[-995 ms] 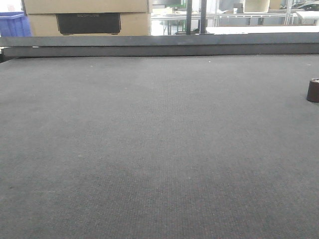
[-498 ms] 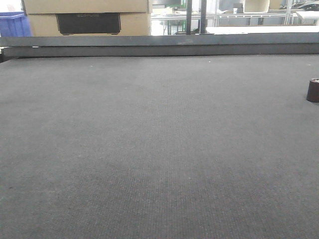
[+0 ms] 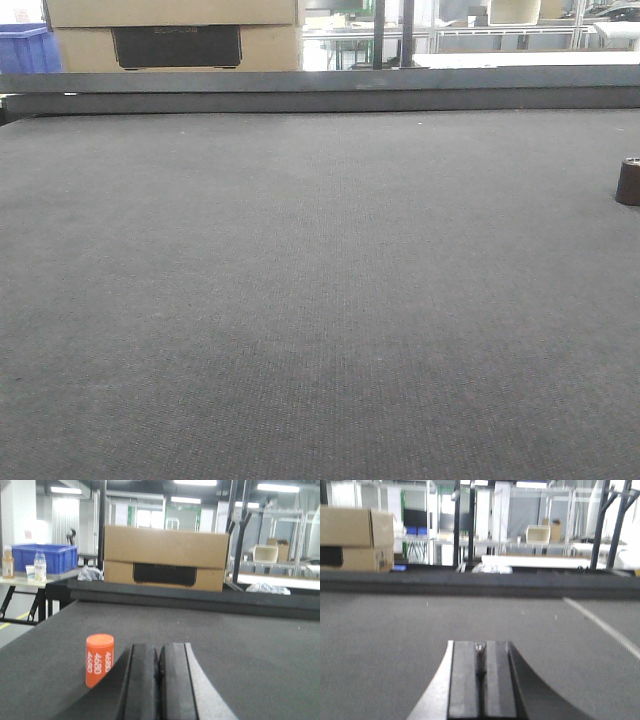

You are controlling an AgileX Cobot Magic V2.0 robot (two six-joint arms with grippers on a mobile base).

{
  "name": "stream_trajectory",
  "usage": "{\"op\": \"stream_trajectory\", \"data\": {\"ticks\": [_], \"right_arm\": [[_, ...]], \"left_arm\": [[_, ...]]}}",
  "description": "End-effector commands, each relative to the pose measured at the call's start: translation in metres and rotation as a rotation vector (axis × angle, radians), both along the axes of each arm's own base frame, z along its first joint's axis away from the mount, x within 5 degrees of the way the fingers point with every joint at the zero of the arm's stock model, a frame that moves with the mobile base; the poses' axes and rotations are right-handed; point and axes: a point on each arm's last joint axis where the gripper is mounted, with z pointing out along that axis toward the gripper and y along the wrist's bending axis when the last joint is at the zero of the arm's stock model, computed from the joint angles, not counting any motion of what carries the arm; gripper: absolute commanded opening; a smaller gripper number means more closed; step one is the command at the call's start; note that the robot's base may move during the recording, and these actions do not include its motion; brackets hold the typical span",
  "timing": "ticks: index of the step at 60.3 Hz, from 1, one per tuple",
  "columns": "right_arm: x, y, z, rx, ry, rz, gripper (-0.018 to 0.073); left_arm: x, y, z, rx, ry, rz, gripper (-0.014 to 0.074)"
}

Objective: Place cylindrical capacitor in blue bin on shelf

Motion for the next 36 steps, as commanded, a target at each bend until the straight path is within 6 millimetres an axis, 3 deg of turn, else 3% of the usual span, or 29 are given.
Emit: {"op": "stream_trajectory", "data": {"ticks": [1,14,20,25,32,36], "right_arm": [[-0.004,-0.001,0.017,0.012,-0.076,-0.007,-0.0143],[-0.029,0.004,0.092,0.001,-0.119,0.033,-0.011],[-0.029,0.005,0.121,-0.001,-0.097,0.043,0.0055],[-0.02,0.005,0.137,-0.001,-0.07,0.045,0.0289],[0.002,0.004,0.148,0.003,0.0,0.045,0.0519],[0.015,0.004,0.146,0.005,0.051,0.044,0.0575]], "left_arm": [[-0.007,0.001,0.027,0.0,-0.093,0.004,-0.0111],[-0.01,0.001,0.092,0.087,0.023,0.02,-0.0083],[-0.002,0.001,0.114,0.089,0.072,0.02,0.0032],[0.007,0.0,0.125,0.091,0.103,0.019,0.0224],[0.024,-0.002,0.127,0.096,0.163,0.016,0.0465],[0.033,-0.003,0.125,0.082,0.201,0.008,0.0543]]}}
